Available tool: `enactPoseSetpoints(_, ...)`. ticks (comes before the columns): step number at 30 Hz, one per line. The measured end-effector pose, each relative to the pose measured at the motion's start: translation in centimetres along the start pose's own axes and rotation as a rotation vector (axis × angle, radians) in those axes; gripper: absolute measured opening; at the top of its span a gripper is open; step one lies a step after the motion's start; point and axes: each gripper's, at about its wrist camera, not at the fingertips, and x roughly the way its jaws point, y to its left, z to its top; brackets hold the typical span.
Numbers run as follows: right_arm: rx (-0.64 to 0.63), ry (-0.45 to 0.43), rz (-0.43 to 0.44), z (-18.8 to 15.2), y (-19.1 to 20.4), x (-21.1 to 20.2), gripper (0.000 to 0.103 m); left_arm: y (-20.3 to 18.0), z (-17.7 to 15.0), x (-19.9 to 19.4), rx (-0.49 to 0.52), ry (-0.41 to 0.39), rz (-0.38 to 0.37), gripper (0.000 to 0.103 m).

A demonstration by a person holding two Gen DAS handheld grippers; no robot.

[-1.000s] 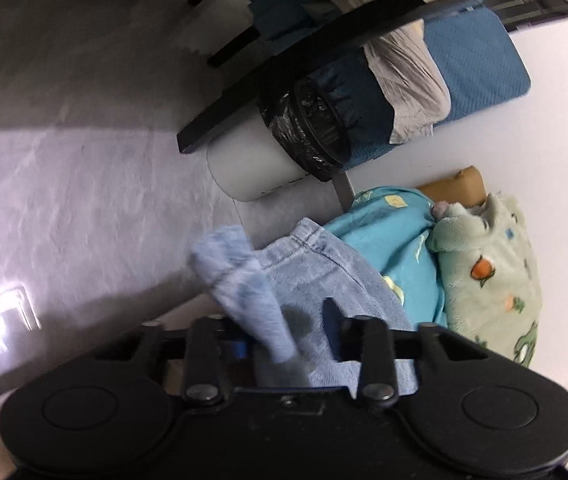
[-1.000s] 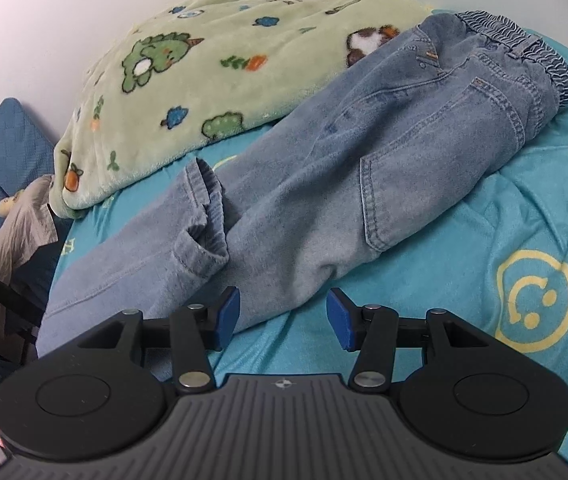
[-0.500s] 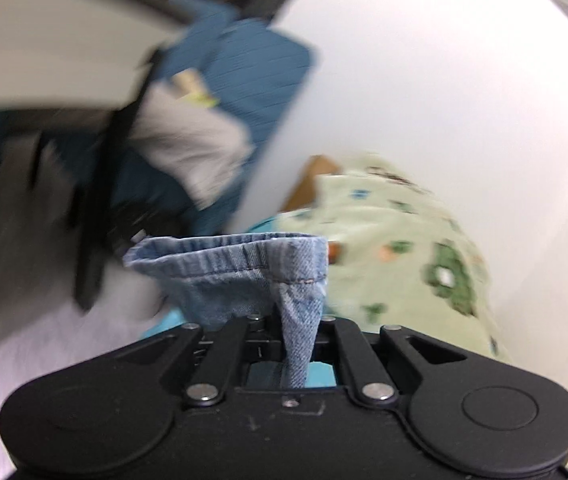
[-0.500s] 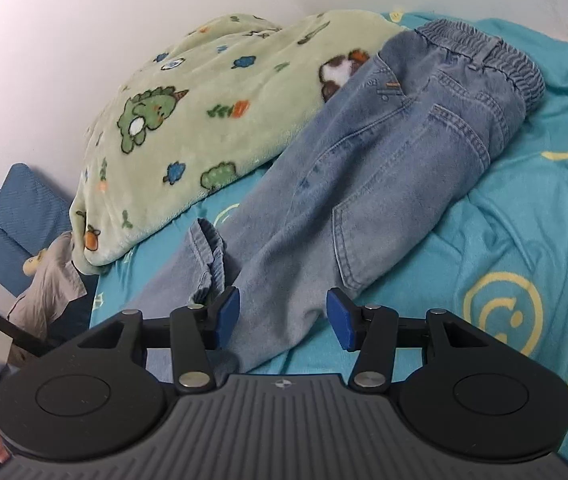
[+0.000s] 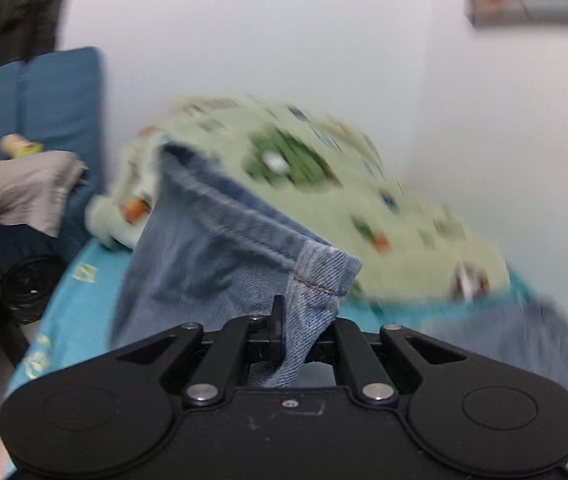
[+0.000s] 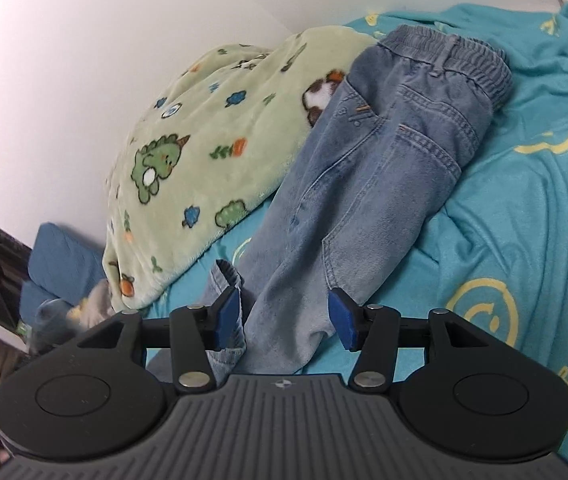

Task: Fold clothes

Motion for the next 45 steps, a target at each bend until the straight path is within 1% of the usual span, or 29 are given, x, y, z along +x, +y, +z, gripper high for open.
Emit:
enactPoseSetpoints(2,0.021,0.000,0.009,0.3,-0.5,-0.2,0.053,-0.9,-2.0,1.7,0.028,0.047,-0.002,0.003)
enactPoseSetpoints(5,0.029,0.008,0.015,0.4,-0.8,-0.1,0.053,-1.2,-4.5,3.3,0.033,0.096,0.002,0.004)
enactPoseSetpoints(9,0.009,0.026,0.010,0.1,-0.6,0.6,0.053,-1.1,-5.3,2.8,0.042,0.117,-0.026,0.005)
enactPoseSetpoints(12,-0.005,0.031,0.006,0.0,-0.4,1.0,0.053,-1.0,-5.9,2.4,0.048,0.131,-0.048,0.011)
enactPoseSetpoints(15,-0.027,0.038,-0.002,-0.1,-0.2,1.3,0.054,-0.9,-6.5,2.0,0.055,0.145,-0.070,0.022)
enactPoseSetpoints(17,-0.034,0.034,-0.011,0.0,-0.3,1.2,0.053,-0.8,-6.7,0.6,0.051,0.140,-0.095,0.024)
enactPoseSetpoints(19,-0.041,0.030,-0.020,0.1,-0.4,1.2,0.053,-0.6,-6.8,-1.1,0.053,0.126,-0.117,0.031)
enactPoseSetpoints(21,-0.048,0.027,-0.029,0.2,-0.5,1.2,0.054,0.6,-6.7,-2.8,0.001,0.092,-0.139,0.032)
enactPoseSetpoints(22,-0.048,0.022,-0.033,0.3,-0.5,1.1,0.054,1.4,-6.7,-3.4,-0.034,0.078,-0.139,0.035)
enactPoseSetpoints(24,-0.045,-0.001,-0.046,0.7,-0.5,1.0,0.054,2.9,-6.9,-4.3,-0.071,0.052,-0.132,0.036)
enactPoseSetpoints(26,-0.075,-0.034,-0.071,1.2,-0.2,1.0,0.054,4.3,-7.1,-5.1,-0.107,0.025,-0.124,0.036)
enactPoseSetpoints(29,-0.072,-0.092,-0.097,2.2,-0.6,1.4,0.055,5.9,-7.1,-4.9,-0.169,0.014,-0.095,0.036)
enactPoseSetpoints(31,-0.061,-0.132,-0.112,2.9,-1.0,1.6,0.055,6.4,-7.1,-4.2,-0.179,0.014,-0.065,0.036)
enactPoseSetpoints(33,-0.026,-0.186,-0.134,3.7,-1.8,2.0,0.058,6.6,-7.2,-3.4,-0.161,0.008,-0.034,0.036)
enactPoseSetpoints(35,0.007,-0.249,-0.174,4.7,-3.0,2.6,0.059,6.6,-7.8,-2.2,-0.162,0.027,-0.019,0.037)
enactPoseSetpoints(37,-0.030,-0.320,-0.249,5.5,-4.3,3.1,0.061,6.6,-8.5,-1.0,-0.158,0.055,-0.007,0.036)
enactPoseSetpoints(39,-0.036,-0.379,-0.316,6.4,-6.0,3.2,0.069,6.4,-9.1,0.1,-0.148,0.091,0.003,0.036)
enactPoseSetpoints(40,-0.022,-0.403,-0.341,6.9,-7.0,3.1,0.070,6.3,-9.4,0.4,-0.143,0.102,0.004,0.036)
enactPoseSetpoints(42,0.039,-0.432,-0.359,8.1,-9.2,3.1,0.079,6.0,-9.9,0.8,-0.135,0.115,0.002,0.037)
enactPoseSetpoints(44,0.120,-0.425,-0.344,9.0,-11.1,3.4,0.080,5.7,-10.1,1.0,-0.125,0.117,-0.003,0.038)
enactPoseSetpoints(45,0.164,-0.416,-0.318,9.2,-12.0,3.8,0.080,5.6,-10.1,1.1,-0.118,0.119,-0.005,0.038)
